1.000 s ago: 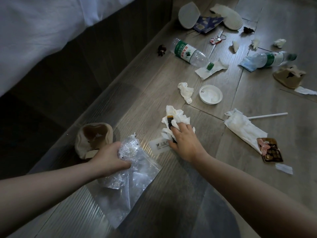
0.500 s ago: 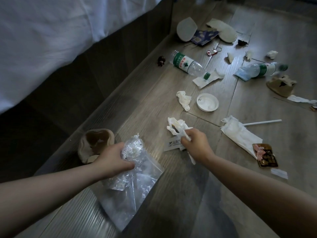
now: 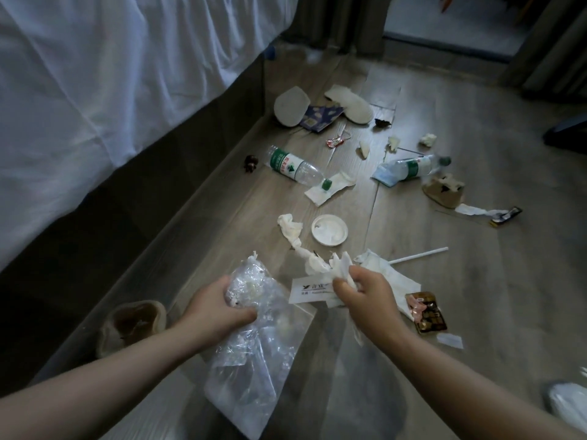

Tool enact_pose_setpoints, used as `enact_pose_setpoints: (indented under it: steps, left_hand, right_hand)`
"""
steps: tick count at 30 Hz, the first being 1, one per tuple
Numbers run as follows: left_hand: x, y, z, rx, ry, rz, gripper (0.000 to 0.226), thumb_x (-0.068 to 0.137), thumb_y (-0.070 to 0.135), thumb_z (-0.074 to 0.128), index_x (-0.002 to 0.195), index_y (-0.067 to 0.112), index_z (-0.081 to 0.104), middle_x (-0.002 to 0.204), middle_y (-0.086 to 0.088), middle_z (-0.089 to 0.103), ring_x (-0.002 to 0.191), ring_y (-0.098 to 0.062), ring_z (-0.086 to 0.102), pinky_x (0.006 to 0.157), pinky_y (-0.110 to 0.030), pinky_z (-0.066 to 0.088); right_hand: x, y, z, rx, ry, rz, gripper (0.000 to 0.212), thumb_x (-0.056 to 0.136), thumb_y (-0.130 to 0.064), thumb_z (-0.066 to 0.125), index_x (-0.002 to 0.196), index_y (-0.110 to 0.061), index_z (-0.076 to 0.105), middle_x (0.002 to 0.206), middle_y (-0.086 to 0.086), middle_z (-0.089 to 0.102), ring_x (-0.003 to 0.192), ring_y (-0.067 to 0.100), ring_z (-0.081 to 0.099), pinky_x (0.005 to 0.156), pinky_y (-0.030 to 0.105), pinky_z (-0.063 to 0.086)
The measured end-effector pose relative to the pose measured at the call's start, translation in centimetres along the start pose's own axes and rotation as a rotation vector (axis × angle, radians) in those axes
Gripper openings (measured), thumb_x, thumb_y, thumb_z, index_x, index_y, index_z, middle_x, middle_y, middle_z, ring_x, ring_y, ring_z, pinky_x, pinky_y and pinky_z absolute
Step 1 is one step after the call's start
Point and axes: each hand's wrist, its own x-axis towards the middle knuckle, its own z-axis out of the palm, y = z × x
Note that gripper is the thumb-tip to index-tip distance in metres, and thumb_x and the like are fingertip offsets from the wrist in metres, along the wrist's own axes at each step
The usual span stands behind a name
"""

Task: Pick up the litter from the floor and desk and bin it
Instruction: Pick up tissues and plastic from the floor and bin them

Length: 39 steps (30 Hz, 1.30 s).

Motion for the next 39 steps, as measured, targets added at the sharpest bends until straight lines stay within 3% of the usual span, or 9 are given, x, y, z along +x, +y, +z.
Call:
enact_pose_setpoints:
  steps: [4, 8, 13, 17, 20, 31, 35, 37, 39]
  left_hand:
    - [0.5, 3.1, 0.5, -0.002, 0.035, -0.007, 0.025, 0.068, 0.016, 0.079, 0.088, 0.021, 0.064, 0.074, 0.005, 0.069, 0.063, 0.0, 0.061, 0.05, -0.011, 0.042]
    - [-0.8, 6.4, 0.5, -0.007, 0.097, -0.103, 0.023, 0.068, 0.017, 0.079, 0.081, 0.023, 0.061, 0.072, 0.007, 0.067, 0.064, -0.005, 0.062, 0.052, -0.018, 0.04]
    - [-5.2, 12.5, -1.8, -0.066, 0.073, -0.219, 0.023, 0.067, 0.02, 0.079, 0.084, 0.02, 0.063, 0.075, 0.005, 0.067, 0.068, -0.011, 0.063, 0.057, -0.023, 0.045]
    - [-10.1, 19.6, -5.4, -0.117, 0.035, -0.272, 0.035, 0.056, 0.033, 0.073, 0.085, 0.016, 0.064, 0.077, -0.001, 0.069, 0.071, -0.019, 0.066, 0.065, -0.031, 0.052]
    - [-14.3, 25.8, -8.3, -0.105, 0.0, -0.273, 0.028, 0.064, 0.026, 0.076, 0.086, 0.013, 0.064, 0.08, -0.005, 0.07, 0.071, -0.02, 0.066, 0.065, -0.033, 0.053]
    - [-30.2, 51.6, -18.7, -0.086, -0.016, -0.065, 0.043, 0.053, 0.039, 0.064, 0.088, 0.015, 0.064, 0.08, -0.001, 0.068, 0.072, -0.015, 0.063, 0.057, -0.024, 0.042]
    - [-34.9, 58.6, -20.9, -0.135, -0.031, 0.087, 0.026, 0.066, 0.026, 0.074, 0.088, 0.02, 0.063, 0.075, 0.003, 0.068, 0.064, -0.009, 0.065, 0.054, -0.024, 0.046]
    - [-37.4, 61.7, -22.2, -0.171, -0.071, 0.179, 0.023, 0.07, 0.013, 0.076, 0.087, 0.021, 0.062, 0.073, 0.002, 0.068, 0.06, -0.002, 0.064, 0.046, -0.013, 0.044]
    - [-38.7, 63.5, -22.7, -0.183, -0.099, 0.238, 0.025, 0.07, 0.009, 0.076, 0.086, 0.022, 0.062, 0.071, 0.003, 0.068, 0.059, 0.001, 0.064, 0.042, -0.008, 0.041]
  right_hand:
    - [-0.7, -0.1, -3.0, 0.028, 0.124, 0.06, 0.022, 0.091, -0.011, 0.058, 0.073, 0.002, 0.062, 0.071, 0.015, 0.064, 0.064, 0.019, 0.06, 0.056, 0.029, 0.046]
    - [-2.7, -1.0, -5.9, 0.054, 0.173, 0.194, 0.021, 0.091, -0.012, 0.058, 0.076, 0.002, 0.063, 0.074, 0.017, 0.064, 0.071, 0.034, 0.06, 0.062, 0.043, 0.049]
    - [-6.3, -5.6, -9.8, 0.088, 0.235, 0.328, 0.023, 0.088, -0.007, 0.059, 0.07, 0.008, 0.056, 0.076, 0.027, 0.059, 0.064, 0.032, 0.052, 0.059, 0.033, 0.04]
    - [-9.0, -12.8, -14.6, 0.127, 0.252, 0.379, 0.02, 0.088, -0.007, 0.058, 0.072, 0.004, 0.061, 0.076, 0.024, 0.063, 0.071, 0.038, 0.059, 0.063, 0.044, 0.049]
    - [-11.1, -19.5, -19.2, 0.132, 0.28, 0.367, 0.019, 0.089, -0.008, 0.059, 0.071, -0.002, 0.064, 0.075, 0.018, 0.066, 0.075, 0.036, 0.062, 0.065, 0.045, 0.051]
    - [-19.8, -42.7, -40.5, 0.18, 0.494, 0.277, 0.03, 0.087, -0.003, 0.057, 0.061, 0.005, 0.044, 0.065, 0.012, 0.047, 0.06, 0.018, 0.042, 0.056, 0.03, 0.03]
    - [-23.6, -49.5, -46.1, 0.183, 0.603, 0.2, 0.042, 0.087, -0.005, 0.058, 0.052, -0.019, 0.04, 0.059, -0.003, 0.043, 0.052, 0.006, 0.037, 0.049, 0.023, 0.029]
    - [-26.2, -52.6, -48.4, 0.204, 0.678, 0.17, 0.046, 0.088, -0.004, 0.057, 0.047, -0.024, 0.048, 0.055, -0.013, 0.04, 0.045, -0.001, 0.039, 0.044, 0.01, 0.027]
    - [-28.1, -54.8, -49.5, 0.227, 0.71, 0.139, 0.052, 0.089, -0.003, 0.057, 0.047, -0.035, 0.055, 0.051, -0.014, 0.044, 0.042, -0.004, 0.042, 0.042, 0.006, 0.029]
